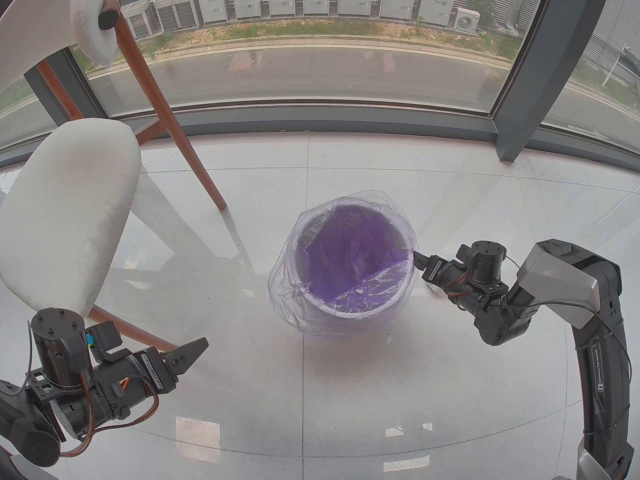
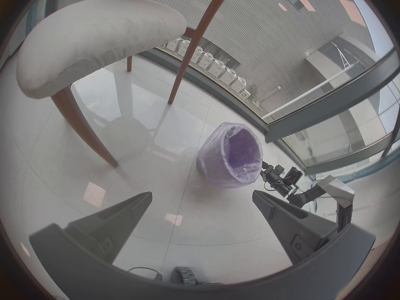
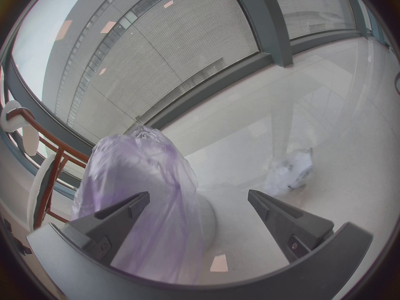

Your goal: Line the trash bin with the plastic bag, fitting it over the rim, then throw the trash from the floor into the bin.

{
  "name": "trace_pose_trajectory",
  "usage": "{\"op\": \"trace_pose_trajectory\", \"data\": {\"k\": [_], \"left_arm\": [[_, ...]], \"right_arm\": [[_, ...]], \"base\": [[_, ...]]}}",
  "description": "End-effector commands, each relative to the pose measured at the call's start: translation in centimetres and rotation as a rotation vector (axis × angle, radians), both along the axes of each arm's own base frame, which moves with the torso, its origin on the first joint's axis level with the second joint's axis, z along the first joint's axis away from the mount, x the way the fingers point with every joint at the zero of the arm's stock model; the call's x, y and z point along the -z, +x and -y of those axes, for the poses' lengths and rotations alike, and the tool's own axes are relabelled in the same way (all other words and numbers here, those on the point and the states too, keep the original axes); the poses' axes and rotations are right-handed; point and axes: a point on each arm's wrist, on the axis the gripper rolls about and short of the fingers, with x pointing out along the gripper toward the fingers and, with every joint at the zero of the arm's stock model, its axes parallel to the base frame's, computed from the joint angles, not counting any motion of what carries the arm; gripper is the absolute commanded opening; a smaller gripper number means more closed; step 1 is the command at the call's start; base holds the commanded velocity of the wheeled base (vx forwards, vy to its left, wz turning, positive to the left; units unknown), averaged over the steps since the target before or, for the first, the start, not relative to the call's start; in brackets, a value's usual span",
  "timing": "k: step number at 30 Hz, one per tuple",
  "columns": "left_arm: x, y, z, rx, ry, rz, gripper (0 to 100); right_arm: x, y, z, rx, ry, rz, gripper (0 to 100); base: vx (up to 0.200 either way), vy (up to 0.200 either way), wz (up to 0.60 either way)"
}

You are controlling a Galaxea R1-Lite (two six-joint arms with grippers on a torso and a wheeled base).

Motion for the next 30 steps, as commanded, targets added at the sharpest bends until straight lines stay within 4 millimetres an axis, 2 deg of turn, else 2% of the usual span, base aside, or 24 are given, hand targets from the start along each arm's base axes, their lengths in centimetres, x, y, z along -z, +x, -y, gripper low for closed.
{"op": "trace_pose_trajectory", "data": {"k": [1,6,12,19,23,25,30], "left_arm": [[0.8,0.3,-0.6,0.021,0.122,-0.023,100],[0.9,0.2,-0.5,0.023,0.129,-0.023,100],[0.5,0.3,-0.4,0.006,0.072,-0.022,100],[1.1,0.6,0.3,0.034,0.058,-0.060,100],[1.5,0.9,0.4,0.037,0.064,-0.080,100],[1.6,1.0,0.4,0.034,0.066,-0.084,100],[1.7,0.9,0.4,0.033,0.069,-0.090,100]], "right_arm": [[2.4,-1.9,1.8,0.014,-0.026,-0.093,100],[2.9,-3.0,3.5,0.039,-0.051,-0.125,100],[1.8,-1.8,4.6,0.056,0.019,-0.080,100],[1.1,-1.5,4.0,0.014,0.170,-0.108,100],[1.1,-1.6,3.7,-0.032,0.189,-0.118,100],[1.3,-1.7,2.9,-0.061,0.189,-0.126,100],[1.8,-1.0,2.1,-0.086,0.193,-0.117,100]], "base": [[0.200,0.000,0.00],[0.040,0.000,0.00],[0.000,0.000,0.00],[0.000,0.000,0.00],[0.000,0.000,0.00],[0.000,0.000,0.00],[0.000,0.000,0.00]]}}
